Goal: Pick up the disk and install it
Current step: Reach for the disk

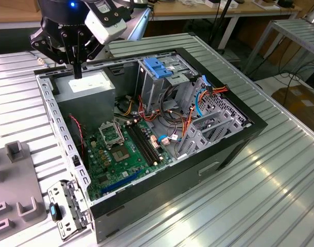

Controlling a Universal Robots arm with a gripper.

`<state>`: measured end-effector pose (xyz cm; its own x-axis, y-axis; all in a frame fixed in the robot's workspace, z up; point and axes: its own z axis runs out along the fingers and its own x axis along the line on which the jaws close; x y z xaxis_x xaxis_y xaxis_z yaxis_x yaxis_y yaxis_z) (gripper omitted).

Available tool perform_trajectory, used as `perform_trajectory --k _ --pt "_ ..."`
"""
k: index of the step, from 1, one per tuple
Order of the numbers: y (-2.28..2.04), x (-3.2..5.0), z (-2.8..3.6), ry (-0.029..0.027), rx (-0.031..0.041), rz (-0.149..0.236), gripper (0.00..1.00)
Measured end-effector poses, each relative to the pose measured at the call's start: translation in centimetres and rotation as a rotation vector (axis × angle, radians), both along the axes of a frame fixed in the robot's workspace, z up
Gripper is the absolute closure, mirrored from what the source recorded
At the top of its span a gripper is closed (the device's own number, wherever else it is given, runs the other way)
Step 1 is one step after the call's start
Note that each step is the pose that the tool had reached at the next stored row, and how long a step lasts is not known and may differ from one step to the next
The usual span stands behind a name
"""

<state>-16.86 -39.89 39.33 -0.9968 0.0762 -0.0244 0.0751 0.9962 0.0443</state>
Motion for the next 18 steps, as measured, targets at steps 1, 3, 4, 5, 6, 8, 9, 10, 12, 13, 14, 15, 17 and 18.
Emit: perform_trajectory --k 1,3,4,5,6,8,9,10,12,13,14,15,17,18 --pt "0.00 -0.04 0.00 -0.0001 0.0001 0.000 0.89" --pt "0.00 -0.10 0.00 -0.0001 0.0001 0.000 0.89" --pt "0.00 -0.13 0.00 -0.0001 0.0001 0.000 0.89" --pt "0.00 -0.19 0.00 0.0000 -0.0001 0.000 0.89" --pt "0.00 -0.24 0.00 0.0000 0.0001 0.000 0.89" --pt "0.00 -0.32 0.00 -0.0001 0.0001 0.000 0.89" --pt "0.00 -0.35 0.00 -0.0001 0.0000 0.000 0.89" --pt "0.00 -0.39 0.00 0.0000 0.0000 0.000 0.89" --pt "0.00 -0.45 0.00 0.0000 0.0000 0.000 0.89" --pt "0.00 -0.48 0.00 -0.0001 0.0000 0.000 0.89" --pt "0.00 -0.53 0.00 -0.0001 0.0001 0.000 0.89" --pt "0.00 -0.56 0.00 -0.0001 0.0000 0.000 0.89" --pt "0.00 -0.63 0.00 0.0000 0.0000 0.000 0.89" --pt "0.00 -0.66 0.00 0.0000 0.0000 0.000 0.89"
